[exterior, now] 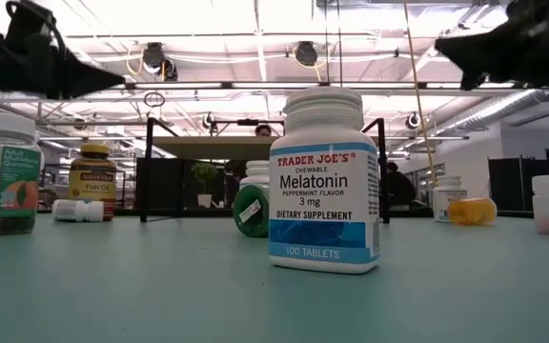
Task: Pick and place medicine bottles onto shelf by color
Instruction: Put the top right small white medicine bottle on the shelf
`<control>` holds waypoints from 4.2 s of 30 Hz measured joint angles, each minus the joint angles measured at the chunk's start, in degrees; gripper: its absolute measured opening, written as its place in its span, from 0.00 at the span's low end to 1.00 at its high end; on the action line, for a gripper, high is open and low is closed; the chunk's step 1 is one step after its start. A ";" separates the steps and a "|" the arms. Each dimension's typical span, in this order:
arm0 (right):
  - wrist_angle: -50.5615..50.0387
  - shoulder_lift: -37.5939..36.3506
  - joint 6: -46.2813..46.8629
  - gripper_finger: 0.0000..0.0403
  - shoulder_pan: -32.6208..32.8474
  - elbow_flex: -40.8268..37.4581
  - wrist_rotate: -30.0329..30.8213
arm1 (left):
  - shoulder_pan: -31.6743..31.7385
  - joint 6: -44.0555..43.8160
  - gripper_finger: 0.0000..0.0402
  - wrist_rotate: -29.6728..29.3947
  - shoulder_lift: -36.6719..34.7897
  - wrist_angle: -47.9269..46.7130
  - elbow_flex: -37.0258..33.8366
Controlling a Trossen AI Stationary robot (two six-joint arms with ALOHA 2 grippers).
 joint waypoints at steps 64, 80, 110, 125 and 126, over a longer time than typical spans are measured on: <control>-24.72 27.92 9.93 0.58 -1.91 20.31 40.52 | 4.20 -31.62 0.10 1.44 6.16 -8.22 0.00; -69.01 36.46 16.90 0.64 -9.29 50.58 34.32 | -3.32 -43.57 0.10 10.30 17.20 1.22 0.02; -75.16 57.03 -13.34 0.64 -30.44 52.37 11.01 | -2.33 -35.16 0.11 5.89 37.58 13.30 0.02; -74.05 64.33 -14.44 0.80 -36.49 52.37 8.72 | -3.63 -37.17 0.11 5.82 38.75 13.13 0.02; -74.03 64.71 -14.93 0.81 -36.49 52.37 8.41 | -3.63 -37.08 0.11 5.82 38.75 13.15 0.02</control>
